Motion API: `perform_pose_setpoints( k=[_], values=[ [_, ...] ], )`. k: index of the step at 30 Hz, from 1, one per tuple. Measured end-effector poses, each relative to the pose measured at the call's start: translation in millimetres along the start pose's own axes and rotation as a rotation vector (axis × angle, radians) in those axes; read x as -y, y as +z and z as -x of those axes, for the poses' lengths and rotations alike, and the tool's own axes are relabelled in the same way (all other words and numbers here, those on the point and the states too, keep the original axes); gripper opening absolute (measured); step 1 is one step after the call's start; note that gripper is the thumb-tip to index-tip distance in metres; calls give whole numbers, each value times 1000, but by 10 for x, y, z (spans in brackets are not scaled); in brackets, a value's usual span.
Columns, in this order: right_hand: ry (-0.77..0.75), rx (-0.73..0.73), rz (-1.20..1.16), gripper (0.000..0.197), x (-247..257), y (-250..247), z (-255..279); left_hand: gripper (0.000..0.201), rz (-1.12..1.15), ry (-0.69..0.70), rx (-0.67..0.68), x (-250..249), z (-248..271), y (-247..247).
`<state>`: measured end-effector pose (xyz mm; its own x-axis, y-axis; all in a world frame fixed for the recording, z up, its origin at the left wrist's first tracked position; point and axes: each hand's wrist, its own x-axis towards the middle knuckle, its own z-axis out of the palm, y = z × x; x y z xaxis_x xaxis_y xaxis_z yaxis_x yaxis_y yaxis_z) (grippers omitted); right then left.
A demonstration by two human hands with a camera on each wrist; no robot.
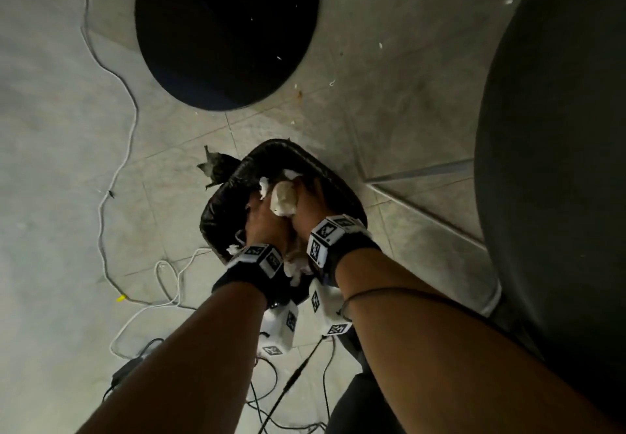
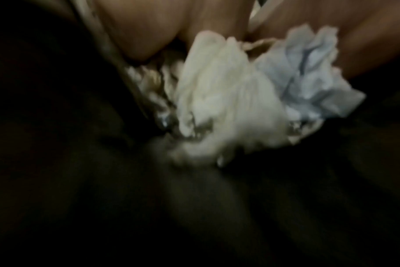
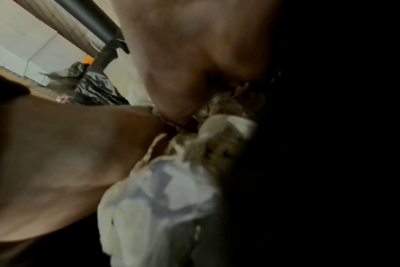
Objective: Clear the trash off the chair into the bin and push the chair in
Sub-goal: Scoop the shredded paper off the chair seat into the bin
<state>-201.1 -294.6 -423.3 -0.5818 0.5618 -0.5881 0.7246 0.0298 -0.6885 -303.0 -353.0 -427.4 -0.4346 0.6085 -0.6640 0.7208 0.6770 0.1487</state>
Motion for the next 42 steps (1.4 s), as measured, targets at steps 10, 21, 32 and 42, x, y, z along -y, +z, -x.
perform_pose_setpoints(
  k=[10,21,32,42],
  values=[
    [131,38,-58,84,490,-503,673,90,243,12,-64,-62,962,-673],
    [50,-79,-422,34,1048,-2067,2715,45,688,213,-147,-1470,2440,-1662],
    [206,-865,-275,27,-183,-4635,3396,42,128,737,-24,-4372,2124,-1988],
    [196,-515,377,48,-850,-5341,2382,24,-242,715,-30,-4886,1627,-1749]
  ],
)
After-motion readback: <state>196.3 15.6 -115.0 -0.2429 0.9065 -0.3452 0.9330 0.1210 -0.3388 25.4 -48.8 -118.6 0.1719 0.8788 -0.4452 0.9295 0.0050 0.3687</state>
